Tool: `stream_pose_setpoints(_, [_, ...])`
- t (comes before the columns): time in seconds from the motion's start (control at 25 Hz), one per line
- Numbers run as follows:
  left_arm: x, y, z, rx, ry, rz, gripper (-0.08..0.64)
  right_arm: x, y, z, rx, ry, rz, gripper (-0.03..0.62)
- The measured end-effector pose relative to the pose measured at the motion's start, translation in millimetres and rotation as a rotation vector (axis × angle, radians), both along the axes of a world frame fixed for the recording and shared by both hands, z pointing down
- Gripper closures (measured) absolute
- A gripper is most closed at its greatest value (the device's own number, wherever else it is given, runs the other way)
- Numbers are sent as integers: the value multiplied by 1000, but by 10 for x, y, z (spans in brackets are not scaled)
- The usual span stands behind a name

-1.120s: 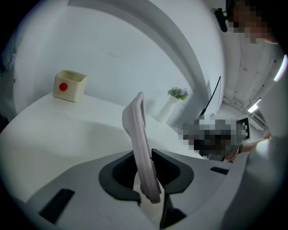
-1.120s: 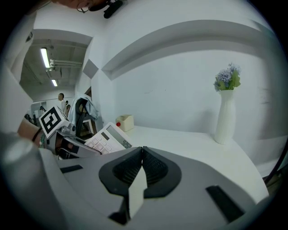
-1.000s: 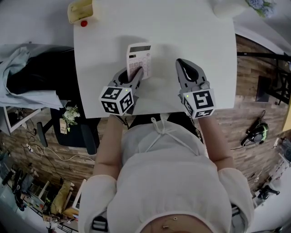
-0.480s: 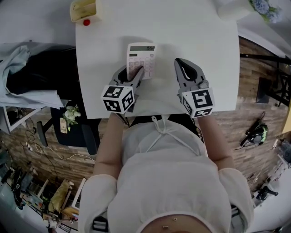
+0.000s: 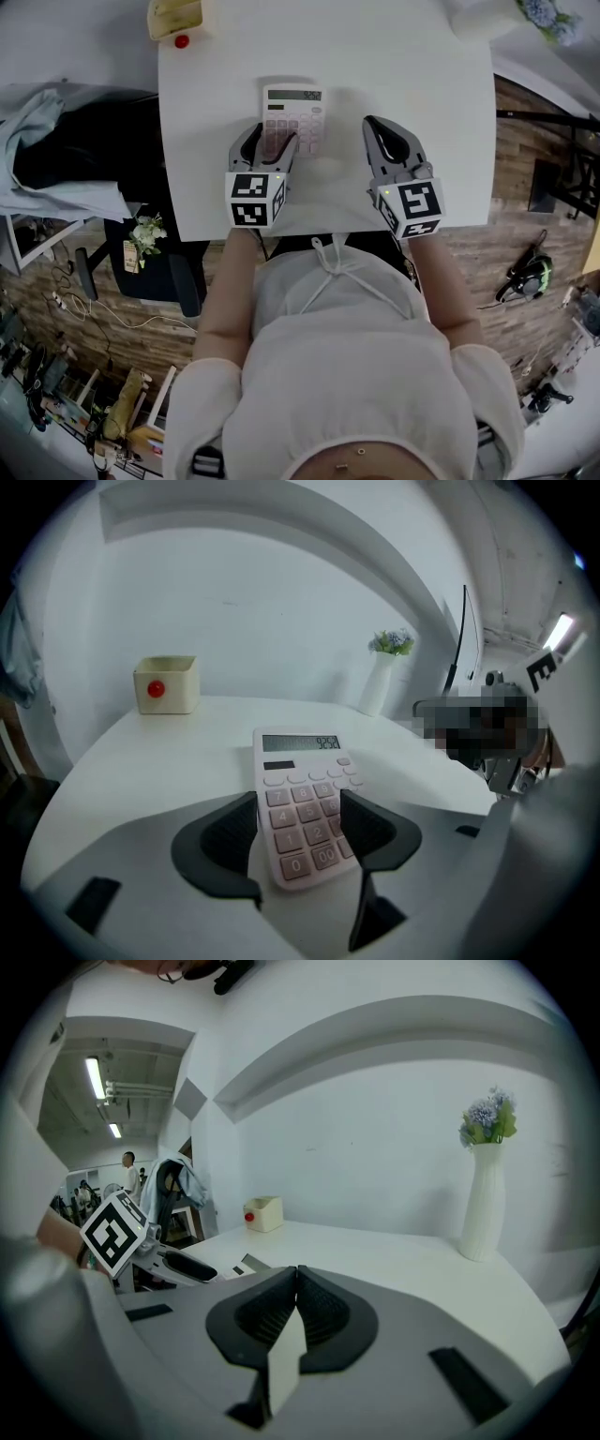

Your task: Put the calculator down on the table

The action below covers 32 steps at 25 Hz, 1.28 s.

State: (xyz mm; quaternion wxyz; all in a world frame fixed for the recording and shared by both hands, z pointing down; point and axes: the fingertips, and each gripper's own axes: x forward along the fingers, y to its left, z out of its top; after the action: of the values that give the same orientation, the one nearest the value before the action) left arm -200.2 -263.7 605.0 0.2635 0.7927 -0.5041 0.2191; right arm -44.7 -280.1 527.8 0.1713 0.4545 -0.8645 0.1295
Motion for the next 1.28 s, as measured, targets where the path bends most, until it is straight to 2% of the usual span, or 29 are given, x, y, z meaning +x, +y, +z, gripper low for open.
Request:
stream_pose_setpoints(0.12, [-21, -30, -60, 6, 22, -6, 284, 24, -24, -4, 1, -4, 9, 585])
stream_pose_setpoints(0.28, [-3, -8, -338, 46, 13, 47, 285, 56, 21, -206, 50, -10, 27, 585])
stream_pose_setpoints(0.64, [11, 74, -1359, 286, -16, 78, 313, 26, 199, -806, 180, -22, 7, 585])
stream_pose_setpoints(0.76, [16, -430, -1248, 380, -13, 92, 345, 19, -286, -513, 217, -14, 1, 585])
stream_pose_setpoints(0.88, [19, -1054, -1098, 493, 9, 97, 430, 31, -890, -180, 271, -1, -4, 584])
stream_pose_setpoints(1.04, [-11, -1205, -1221, 584, 18, 102, 481, 55, -1090, -228, 333, -21, -3, 585])
stream_pose_setpoints(1.12, [-18, -985, -1466, 613, 13, 101, 499, 98, -912, -492, 358, -51, 7, 585])
stream_pose_setpoints(1.28, [-5, 360, -2757, 668, -5, 81, 528, 210, 332, -1787, 411, -95, 6, 586])
